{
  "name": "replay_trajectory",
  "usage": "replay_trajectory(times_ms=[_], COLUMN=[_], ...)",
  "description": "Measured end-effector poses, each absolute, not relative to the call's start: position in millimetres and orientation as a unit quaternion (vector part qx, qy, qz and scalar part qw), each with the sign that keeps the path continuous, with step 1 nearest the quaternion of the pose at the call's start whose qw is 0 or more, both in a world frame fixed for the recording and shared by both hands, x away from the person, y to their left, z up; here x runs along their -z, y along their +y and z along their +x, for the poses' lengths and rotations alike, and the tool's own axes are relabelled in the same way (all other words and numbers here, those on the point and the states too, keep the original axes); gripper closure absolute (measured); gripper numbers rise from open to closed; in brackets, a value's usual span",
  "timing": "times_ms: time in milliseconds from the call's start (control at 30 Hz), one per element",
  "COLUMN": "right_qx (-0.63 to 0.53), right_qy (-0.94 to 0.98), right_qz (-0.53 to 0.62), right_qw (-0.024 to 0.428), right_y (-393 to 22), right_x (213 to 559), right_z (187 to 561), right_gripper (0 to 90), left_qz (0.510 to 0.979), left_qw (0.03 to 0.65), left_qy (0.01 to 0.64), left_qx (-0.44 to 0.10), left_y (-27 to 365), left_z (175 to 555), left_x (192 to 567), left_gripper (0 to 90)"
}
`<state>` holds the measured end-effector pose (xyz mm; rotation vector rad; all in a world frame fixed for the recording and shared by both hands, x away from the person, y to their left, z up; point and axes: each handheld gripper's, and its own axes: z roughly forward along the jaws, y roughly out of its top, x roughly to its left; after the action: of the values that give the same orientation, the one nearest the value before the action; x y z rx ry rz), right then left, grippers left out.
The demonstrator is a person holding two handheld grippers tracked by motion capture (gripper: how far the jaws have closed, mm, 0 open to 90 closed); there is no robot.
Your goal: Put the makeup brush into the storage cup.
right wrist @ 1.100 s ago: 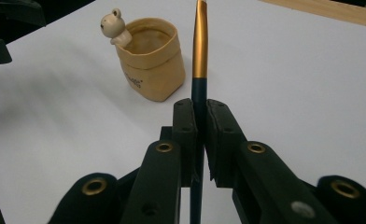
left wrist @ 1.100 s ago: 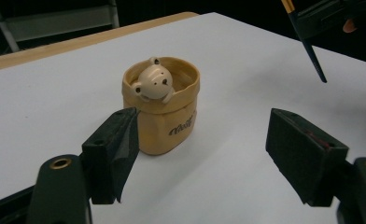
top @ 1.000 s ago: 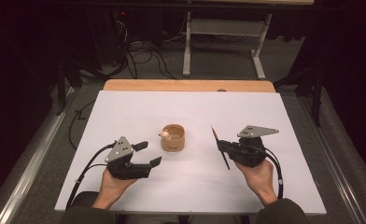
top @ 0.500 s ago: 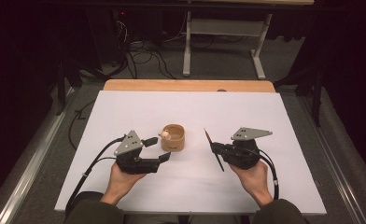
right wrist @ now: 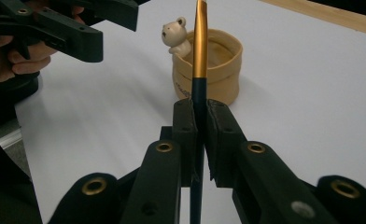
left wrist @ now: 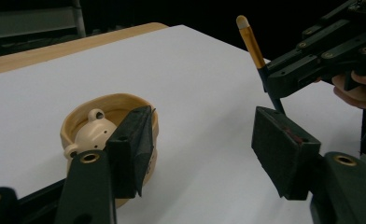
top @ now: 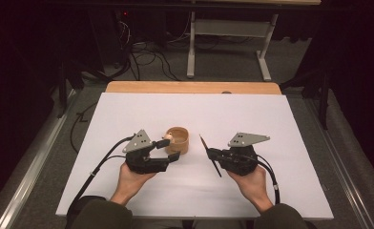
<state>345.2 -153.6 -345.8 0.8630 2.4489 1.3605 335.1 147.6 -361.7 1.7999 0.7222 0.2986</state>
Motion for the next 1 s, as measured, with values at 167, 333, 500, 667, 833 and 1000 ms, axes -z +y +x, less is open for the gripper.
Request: replay_trajectory(times_ms=[167, 333, 500, 667, 833, 1000], right_qx=[-0.465, -0.466, -0.468, -0.466, -0.466, -0.469], right_qy=[0.834, 0.838, 0.841, 0.844, 0.847, 0.847], right_qz=[0.279, 0.264, 0.253, 0.245, 0.236, 0.232], right_qw=[0.1, 0.101, 0.098, 0.097, 0.097, 0.095], right_y=[-143, -134, -124, -115, -109, -106], right_x=[346, 346, 347, 348, 348, 350], right_z=[343, 340, 337, 335, 333, 333], right_gripper=[85.1, 85.1, 85.1, 85.1, 85.1, 85.1], left_qz=[0.762, 0.758, 0.757, 0.757, 0.756, 0.754], left_qw=[0.561, 0.572, 0.578, 0.582, 0.587, 0.592], left_qy=[0.3, 0.296, 0.29, 0.283, 0.28, 0.275], left_qx=[-0.119, -0.104, -0.095, -0.087, -0.079, -0.068], left_y=[142, 138, 135, 132, 131, 132], left_z=[338, 341, 340, 339, 340, 340], left_x=[360, 360, 361, 360, 360, 359], left_gripper=[40.2, 41.4, 44.4, 48.1, 52.9, 58.2])
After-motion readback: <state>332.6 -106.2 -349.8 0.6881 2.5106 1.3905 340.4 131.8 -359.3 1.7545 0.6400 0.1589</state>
